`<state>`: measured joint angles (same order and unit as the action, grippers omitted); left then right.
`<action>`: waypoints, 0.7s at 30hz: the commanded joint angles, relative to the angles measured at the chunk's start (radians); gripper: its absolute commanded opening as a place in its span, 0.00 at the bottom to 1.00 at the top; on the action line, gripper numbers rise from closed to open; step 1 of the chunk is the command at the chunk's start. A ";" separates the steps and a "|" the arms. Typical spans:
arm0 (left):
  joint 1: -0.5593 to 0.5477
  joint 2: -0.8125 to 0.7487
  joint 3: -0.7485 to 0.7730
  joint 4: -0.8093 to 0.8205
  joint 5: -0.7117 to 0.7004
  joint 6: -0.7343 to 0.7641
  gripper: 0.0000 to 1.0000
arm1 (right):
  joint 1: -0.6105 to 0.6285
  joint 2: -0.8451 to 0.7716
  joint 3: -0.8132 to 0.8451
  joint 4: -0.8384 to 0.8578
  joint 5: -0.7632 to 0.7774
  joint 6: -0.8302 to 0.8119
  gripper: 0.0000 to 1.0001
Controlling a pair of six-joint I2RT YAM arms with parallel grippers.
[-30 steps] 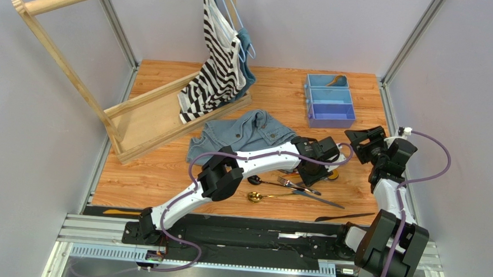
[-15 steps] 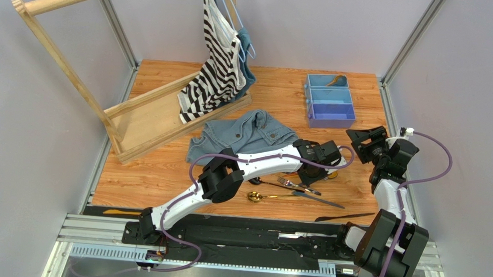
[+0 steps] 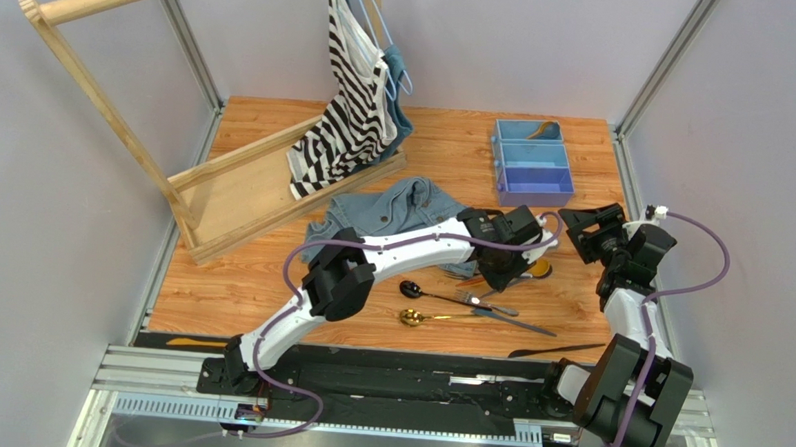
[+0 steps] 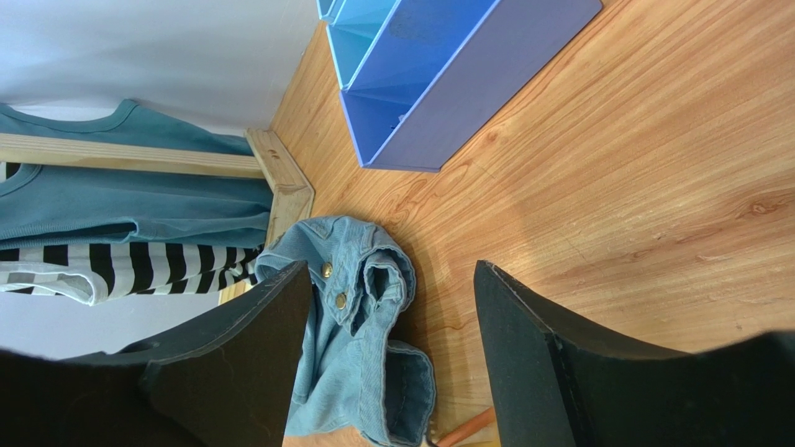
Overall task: Sort the eating utensils into containers
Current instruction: Pick up the spoon from the center of the board.
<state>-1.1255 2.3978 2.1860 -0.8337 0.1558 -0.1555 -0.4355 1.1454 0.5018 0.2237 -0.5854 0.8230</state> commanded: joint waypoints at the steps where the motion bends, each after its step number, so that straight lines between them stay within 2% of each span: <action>1: 0.016 -0.164 -0.003 0.100 0.126 -0.052 0.00 | -0.008 0.008 -0.011 0.046 -0.021 0.011 0.68; 5: 0.024 -0.201 -0.006 0.108 0.205 -0.084 0.00 | -0.009 0.013 -0.012 0.055 -0.027 0.018 0.68; 8: 0.026 -0.227 -0.022 0.116 0.198 -0.101 0.00 | -0.009 0.013 -0.012 0.060 -0.031 0.021 0.68; 11: 0.052 -0.278 -0.104 0.197 0.237 -0.147 0.00 | -0.009 0.010 -0.012 0.066 -0.040 0.025 0.68; 21: 0.085 -0.373 -0.229 0.125 0.024 -0.148 0.00 | 0.015 0.025 0.000 0.126 -0.143 0.068 0.71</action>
<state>-1.0550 2.1292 1.9778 -0.6910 0.2737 -0.2878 -0.4393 1.1584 0.4904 0.2745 -0.6632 0.8627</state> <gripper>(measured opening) 0.014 0.699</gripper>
